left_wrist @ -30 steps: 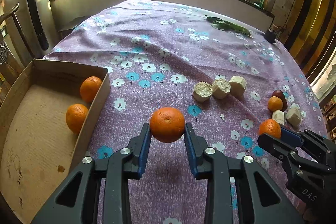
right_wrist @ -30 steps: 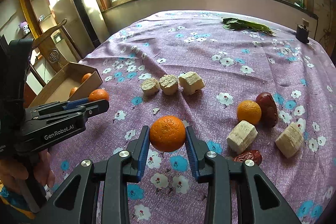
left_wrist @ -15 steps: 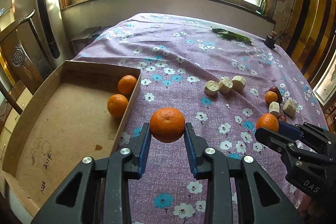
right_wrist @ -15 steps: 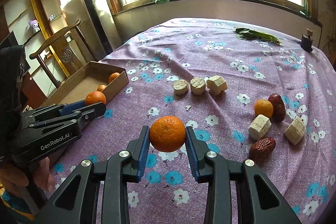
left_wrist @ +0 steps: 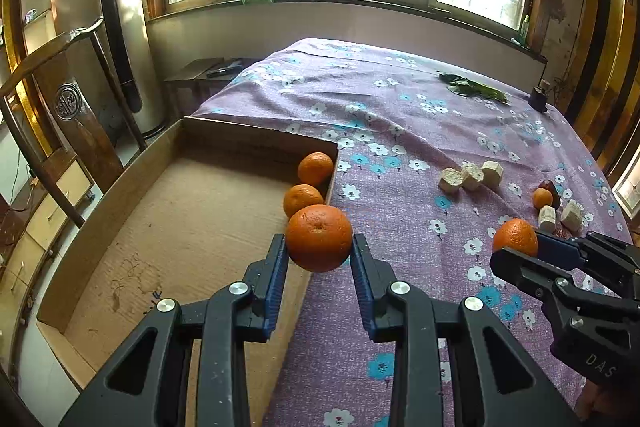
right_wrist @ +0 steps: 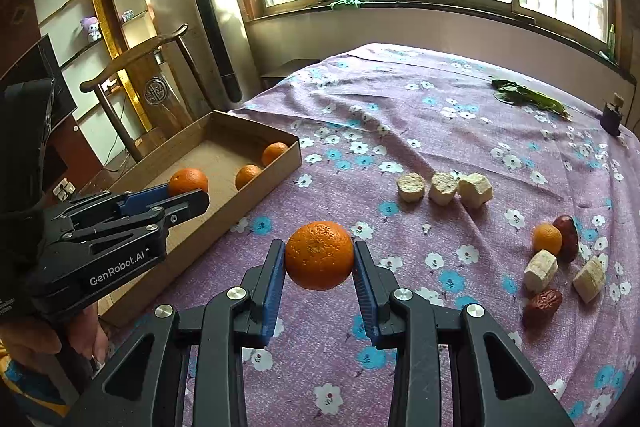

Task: Organize fruits
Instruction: 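Carry both oranges into the cardboard tray and open both grippers, then move both open grippers back over the buns and dates, then grasp a steamed-bun slice with the left gripper while the right gripper grasps a red date, then carry the bun slice and red date toward the cardboard tray, then lower the bun slice and date into the tray and open both grippers, then move both open grippers back over the remaining buns and fruit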

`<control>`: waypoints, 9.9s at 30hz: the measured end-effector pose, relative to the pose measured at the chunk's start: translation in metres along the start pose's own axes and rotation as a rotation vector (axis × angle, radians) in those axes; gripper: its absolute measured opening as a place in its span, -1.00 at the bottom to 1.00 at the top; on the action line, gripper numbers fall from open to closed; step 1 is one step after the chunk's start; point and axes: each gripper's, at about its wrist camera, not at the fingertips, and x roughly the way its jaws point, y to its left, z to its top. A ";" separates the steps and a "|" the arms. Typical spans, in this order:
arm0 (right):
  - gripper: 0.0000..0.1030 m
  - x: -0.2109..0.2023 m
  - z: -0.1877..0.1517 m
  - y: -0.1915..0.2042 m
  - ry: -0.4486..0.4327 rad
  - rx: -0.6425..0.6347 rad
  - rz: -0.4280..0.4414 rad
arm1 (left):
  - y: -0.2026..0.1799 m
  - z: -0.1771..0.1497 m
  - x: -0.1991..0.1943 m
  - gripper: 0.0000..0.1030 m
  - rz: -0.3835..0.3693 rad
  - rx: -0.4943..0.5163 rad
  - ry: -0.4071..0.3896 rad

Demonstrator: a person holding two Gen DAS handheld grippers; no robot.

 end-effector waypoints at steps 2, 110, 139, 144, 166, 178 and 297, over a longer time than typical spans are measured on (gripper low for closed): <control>-0.29 0.004 0.004 0.008 0.001 -0.018 0.010 | 0.007 0.001 -0.001 -0.40 0.014 -0.004 -0.004; 0.15 -0.019 -0.040 -0.082 0.059 0.133 -0.111 | -0.065 0.005 0.030 0.61 -0.073 0.047 0.088; 0.14 -0.039 -0.058 -0.156 0.034 0.258 -0.124 | -0.126 0.038 0.131 0.61 -0.071 0.080 0.224; 0.14 -0.037 -0.058 -0.159 0.033 0.263 -0.109 | -0.133 0.046 0.145 0.61 -0.069 0.112 0.204; 0.14 -0.011 -0.051 -0.175 0.100 0.219 -0.180 | -0.133 0.041 0.124 -0.47 -0.160 0.132 0.154; -0.05 -0.024 -0.055 -0.165 0.075 0.214 -0.180 | -0.118 0.022 0.081 -0.47 -0.250 0.123 0.148; 0.30 0.040 0.013 0.065 0.073 -0.162 0.093 | 0.062 -0.013 -0.012 0.65 0.126 -0.084 -0.002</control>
